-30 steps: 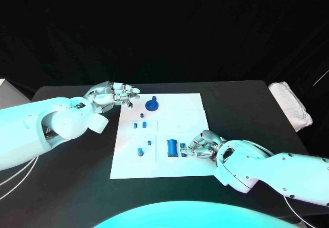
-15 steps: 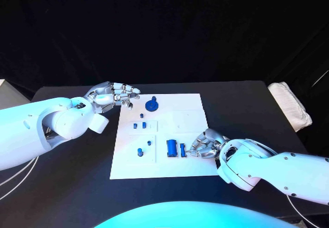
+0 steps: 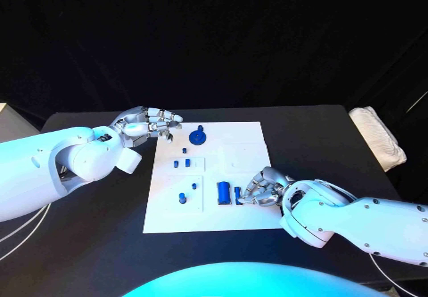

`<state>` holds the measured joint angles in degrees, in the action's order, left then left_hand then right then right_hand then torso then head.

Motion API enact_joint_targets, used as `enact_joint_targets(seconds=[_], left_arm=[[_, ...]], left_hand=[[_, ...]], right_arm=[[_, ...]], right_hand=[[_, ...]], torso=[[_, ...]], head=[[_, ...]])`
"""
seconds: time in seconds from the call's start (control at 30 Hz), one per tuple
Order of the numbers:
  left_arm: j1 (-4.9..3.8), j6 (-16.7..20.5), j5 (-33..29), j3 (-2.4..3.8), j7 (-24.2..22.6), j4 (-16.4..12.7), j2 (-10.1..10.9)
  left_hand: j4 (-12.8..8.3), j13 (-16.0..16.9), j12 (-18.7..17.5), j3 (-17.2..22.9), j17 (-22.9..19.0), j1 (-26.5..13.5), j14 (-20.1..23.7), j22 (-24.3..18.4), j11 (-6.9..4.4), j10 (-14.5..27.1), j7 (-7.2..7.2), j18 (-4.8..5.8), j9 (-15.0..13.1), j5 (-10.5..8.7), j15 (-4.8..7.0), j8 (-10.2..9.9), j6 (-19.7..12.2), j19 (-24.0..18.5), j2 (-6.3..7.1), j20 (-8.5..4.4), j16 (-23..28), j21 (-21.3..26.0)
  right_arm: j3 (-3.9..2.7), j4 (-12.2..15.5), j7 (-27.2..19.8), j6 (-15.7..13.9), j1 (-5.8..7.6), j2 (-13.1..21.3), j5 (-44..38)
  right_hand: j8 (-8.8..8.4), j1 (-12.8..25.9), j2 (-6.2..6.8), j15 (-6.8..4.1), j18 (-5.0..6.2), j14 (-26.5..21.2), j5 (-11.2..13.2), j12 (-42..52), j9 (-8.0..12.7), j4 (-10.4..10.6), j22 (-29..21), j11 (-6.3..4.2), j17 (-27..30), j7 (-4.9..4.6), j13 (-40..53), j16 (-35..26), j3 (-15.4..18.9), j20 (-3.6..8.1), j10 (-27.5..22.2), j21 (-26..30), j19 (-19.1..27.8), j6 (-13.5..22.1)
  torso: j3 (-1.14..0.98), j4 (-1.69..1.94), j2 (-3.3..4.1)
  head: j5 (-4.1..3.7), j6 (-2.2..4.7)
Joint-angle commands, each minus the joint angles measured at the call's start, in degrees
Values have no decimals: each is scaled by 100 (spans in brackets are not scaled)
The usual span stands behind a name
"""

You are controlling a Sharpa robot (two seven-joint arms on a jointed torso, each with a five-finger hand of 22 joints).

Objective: Assemble the parts on the task board

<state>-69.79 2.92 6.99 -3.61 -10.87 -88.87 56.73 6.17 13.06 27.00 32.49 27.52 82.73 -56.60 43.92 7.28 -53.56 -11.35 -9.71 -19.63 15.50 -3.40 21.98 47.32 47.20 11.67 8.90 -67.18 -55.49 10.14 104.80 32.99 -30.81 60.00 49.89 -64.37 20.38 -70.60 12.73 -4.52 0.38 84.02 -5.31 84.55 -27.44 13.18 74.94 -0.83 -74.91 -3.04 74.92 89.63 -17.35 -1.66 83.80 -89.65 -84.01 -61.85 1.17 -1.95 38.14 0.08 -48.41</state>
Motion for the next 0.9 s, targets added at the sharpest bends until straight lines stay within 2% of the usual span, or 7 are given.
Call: enact_joint_targets(seconds=[0.03, 0.23, 0.6, 0.77, 0.9], left_arm=[[-2, -102, 14, 3, -42, -7, -9], [-2, -106, 14, 3, -39, -12, -3], [-2, -114, 16, 2, -36, -20, 7], [-2, -111, 23, 2, -32, -20, 9], [-2, -115, 32, 2, -31, -22, 9]], left_hand=[[-16, -3, 38, 5, 6, 3, 50, -5, 11, 46, 26, -85, 5, 19, 3, 25, 7, 16, -49, 6, 19, 22], [-16, -3, 38, 5, 6, 3, 50, -5, 11, 46, 26, -85, 5, 19, 3, 25, 7, 16, -49, 6, 19, 22], [-24, -4, 48, 7, 7, 10, 52, -3, 10, 47, 26, -85, 11, 21, 4, 32, 5, 17, -53, 5, 19, 19], [-24, -4, 48, 7, 7, 10, 52, -3, 10, 47, 26, -85, 11, 21, 4, 32, 5, 17, -53, 5, 19, 19], [-24, -4, 48, 7, 7, 10, 52, -3, 10, 47, 26, -85, 11, 21, 4, 32, 5, 17, -53, 5, 19, 19]], right_arm=[[1, 4, -30, 95, -5, -18, -120], [1, -12, 85, 261, -5, -60, -218], [3, -55, 318, 539, -7, -108, -691], [4, -44, 303, 248, -12, -121, -745], [4, -21, 161, -45, -15, -113, -624]], right_hand=[[12, 78, -14, -1, -38, 598, 7, 6, 6, 41, 1506, -9, -1509, -31, 1248, 37, 56, 14, 422, -35, -599, -1], [14, 102, -52, -2, -38, 598, 5, 9, 7, 89, 1506, -10, -1509, -29, 1250, 37, 82, 14, 423, -35, -599, -5], [77, -251, -45, -42, -38, 597, -3, 18, -15, -51, 1506, -62, -1505, 32, 1258, 35, 58, 43, 429, -35, -599, -64], [82, -295, -59, -46, -38, 595, -3, 25, -14, -67, 1506, -65, -1497, 33, 1262, 30, 34, 47, 432, -35, -599, -70], [83, -159, -66, -38, -38, 592, 12, 10, -9, 44, 1506, -50, -1486, 14, 1257, 24, 77, 48, 427, -35, -599, -61]], torso=[[7, 1, 0], [8, -1, 0], [10, -2, -5], [9, 0, -6], [8, 0, -7]], head=[[3, -8], [3, -10], [-5, -7], [-7, 1], [-7, 17]])
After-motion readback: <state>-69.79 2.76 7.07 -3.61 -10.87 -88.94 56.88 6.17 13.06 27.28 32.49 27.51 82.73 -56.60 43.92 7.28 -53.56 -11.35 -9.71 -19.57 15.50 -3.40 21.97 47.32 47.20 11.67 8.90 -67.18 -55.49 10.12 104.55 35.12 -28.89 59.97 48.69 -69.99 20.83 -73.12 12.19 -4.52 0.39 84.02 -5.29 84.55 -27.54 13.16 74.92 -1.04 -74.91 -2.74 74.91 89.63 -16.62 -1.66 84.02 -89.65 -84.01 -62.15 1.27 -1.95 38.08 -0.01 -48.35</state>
